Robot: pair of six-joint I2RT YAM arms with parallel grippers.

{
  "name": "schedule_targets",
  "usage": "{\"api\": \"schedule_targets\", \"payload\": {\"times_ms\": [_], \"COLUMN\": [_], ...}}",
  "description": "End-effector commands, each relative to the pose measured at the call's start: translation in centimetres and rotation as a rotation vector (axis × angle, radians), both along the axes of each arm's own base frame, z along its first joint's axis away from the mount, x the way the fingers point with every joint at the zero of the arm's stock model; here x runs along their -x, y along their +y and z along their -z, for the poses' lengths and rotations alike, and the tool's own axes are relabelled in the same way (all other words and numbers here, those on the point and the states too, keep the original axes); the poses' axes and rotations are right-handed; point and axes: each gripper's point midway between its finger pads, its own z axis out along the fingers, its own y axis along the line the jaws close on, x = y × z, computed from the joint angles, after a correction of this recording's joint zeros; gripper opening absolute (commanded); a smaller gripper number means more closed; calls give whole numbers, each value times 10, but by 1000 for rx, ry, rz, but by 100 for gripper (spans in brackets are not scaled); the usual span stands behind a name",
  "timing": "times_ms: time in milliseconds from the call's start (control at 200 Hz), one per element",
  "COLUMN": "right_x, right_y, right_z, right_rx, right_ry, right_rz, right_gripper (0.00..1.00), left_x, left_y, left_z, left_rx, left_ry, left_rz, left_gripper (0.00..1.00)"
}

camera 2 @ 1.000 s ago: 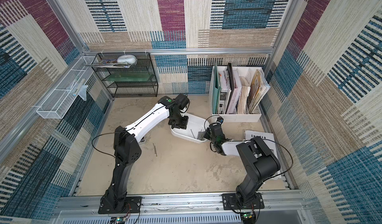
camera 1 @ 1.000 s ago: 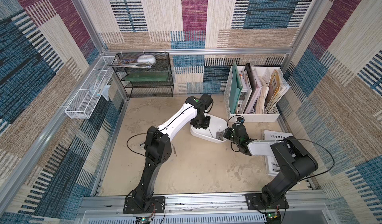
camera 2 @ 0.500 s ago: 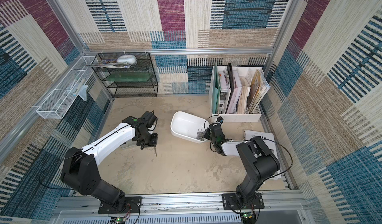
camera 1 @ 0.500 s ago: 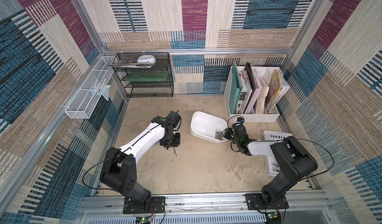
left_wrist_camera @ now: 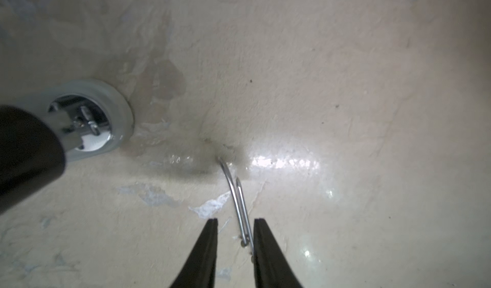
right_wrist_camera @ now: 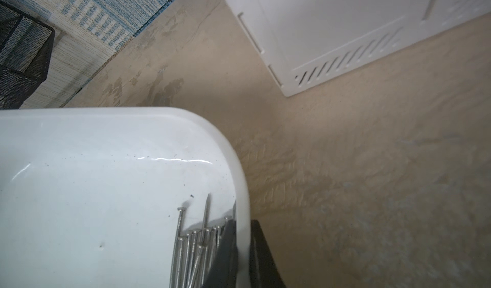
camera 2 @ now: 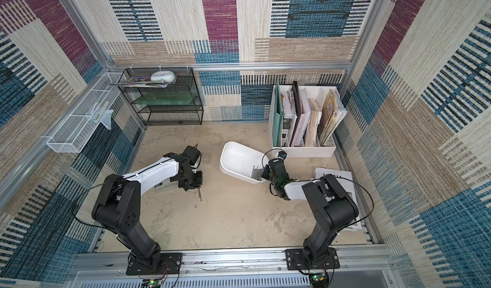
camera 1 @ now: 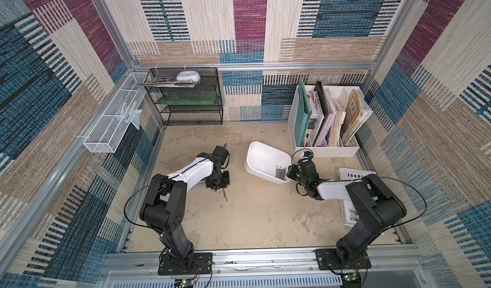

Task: Put the nails on the desktop into the storage box
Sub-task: Pick up the nail from the center of the board.

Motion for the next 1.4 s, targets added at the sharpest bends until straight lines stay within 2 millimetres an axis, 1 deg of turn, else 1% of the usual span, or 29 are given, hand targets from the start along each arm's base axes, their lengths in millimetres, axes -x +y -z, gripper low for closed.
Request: {"api": "schedule_targets", "payload": {"times_ms": [0,170,336,396,506,581,766,881,952,1062,1127,1397], "right_x": [11,11,12,11,12,12,11,12,12,13,13,13], "right_y": [-1,-1,0,0,0,0,1,1,1,1,1,2], "right_z": [18,20,22,22,22,23,23,24,24,25,25,26], "right_rx": [32,40,42,40,45,44,41,42,39,38,37,32], "right_ry": [75,76,80,80,81,81,82,84,84,88,88,91], "right_rz": [-24,-29,-32,-32,-34,-35,-41,-42,-42,-42,-41,-42], "right_gripper": [0,0,0,0,0,0,0,0,0,0,0,0], "left_x": [-6,-7,-9,-9,-10,-10,-12,-14,-14,-14,-14,-12], "left_y": [-2,5,6,10,10,13,18,19,20,18,17,13], "left_z": [5,18,24,26,28,29,33,35,36,36,34,12], "left_rx": [10,-27,-34,-53,-49,-65,-79,-81,-84,-75,-70,-33], "left_ry": [2,32,38,43,42,42,45,48,51,51,47,11], "left_rz": [-9,-18,-22,-26,-24,-29,-39,-38,-36,-34,-31,-11], "left_gripper": [28,26,26,25,25,24,15,6,4,0,0,0]}}
